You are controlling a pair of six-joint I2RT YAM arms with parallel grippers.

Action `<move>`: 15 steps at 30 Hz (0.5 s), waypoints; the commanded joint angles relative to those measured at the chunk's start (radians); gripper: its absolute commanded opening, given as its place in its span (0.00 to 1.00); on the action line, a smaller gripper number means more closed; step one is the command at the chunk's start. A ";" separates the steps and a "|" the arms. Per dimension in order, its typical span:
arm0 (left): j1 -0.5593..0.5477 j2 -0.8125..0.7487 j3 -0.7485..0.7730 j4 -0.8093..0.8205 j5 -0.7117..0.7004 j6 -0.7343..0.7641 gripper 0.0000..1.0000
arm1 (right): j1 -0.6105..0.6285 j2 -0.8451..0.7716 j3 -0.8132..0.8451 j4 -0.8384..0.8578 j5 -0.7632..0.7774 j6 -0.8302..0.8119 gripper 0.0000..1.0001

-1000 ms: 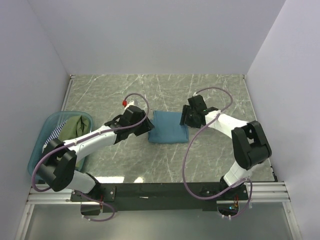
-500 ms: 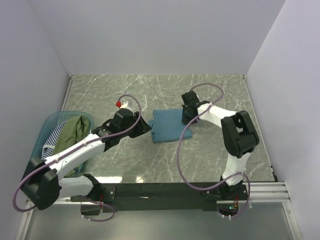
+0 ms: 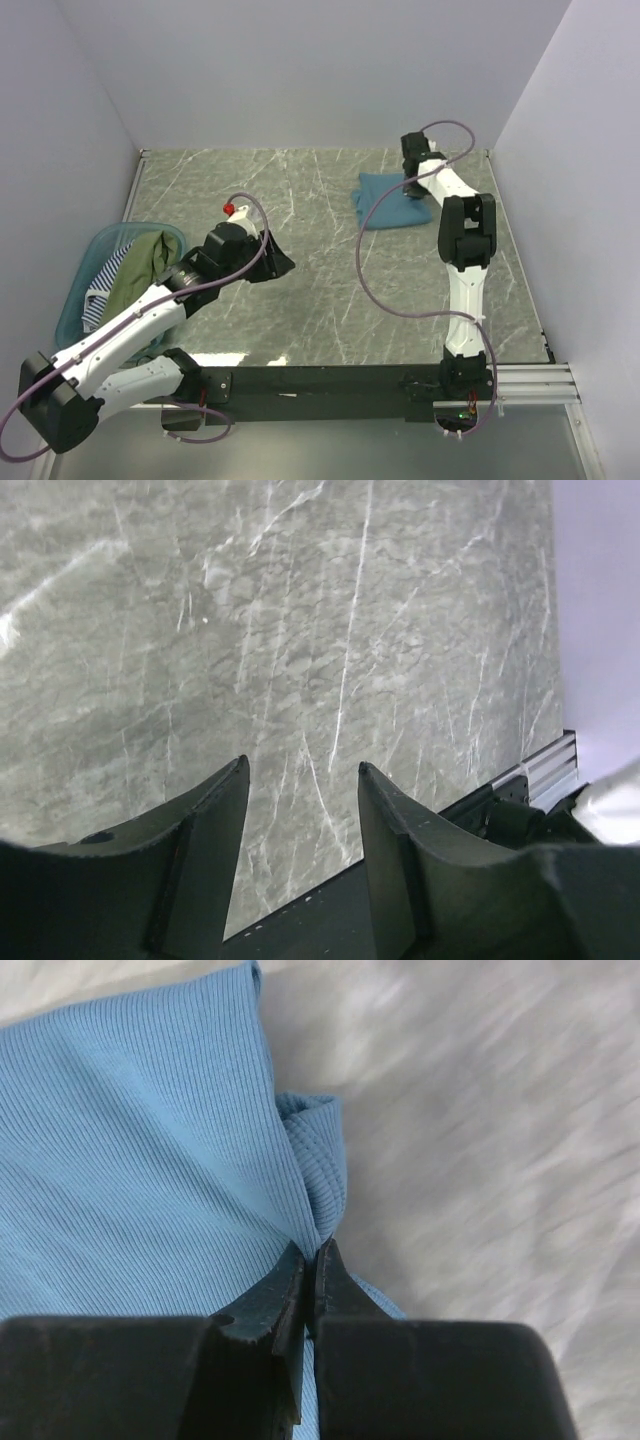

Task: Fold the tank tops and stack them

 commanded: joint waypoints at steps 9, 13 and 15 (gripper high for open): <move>0.040 -0.029 -0.048 0.003 0.102 0.110 0.54 | -0.123 0.200 0.400 0.078 0.316 -0.273 0.00; 0.061 -0.016 -0.054 0.029 0.140 0.108 0.54 | -0.131 0.202 0.372 0.189 0.355 -0.351 0.00; 0.063 -0.013 -0.056 0.038 0.150 0.108 0.54 | -0.169 0.200 0.357 0.242 0.368 -0.379 0.00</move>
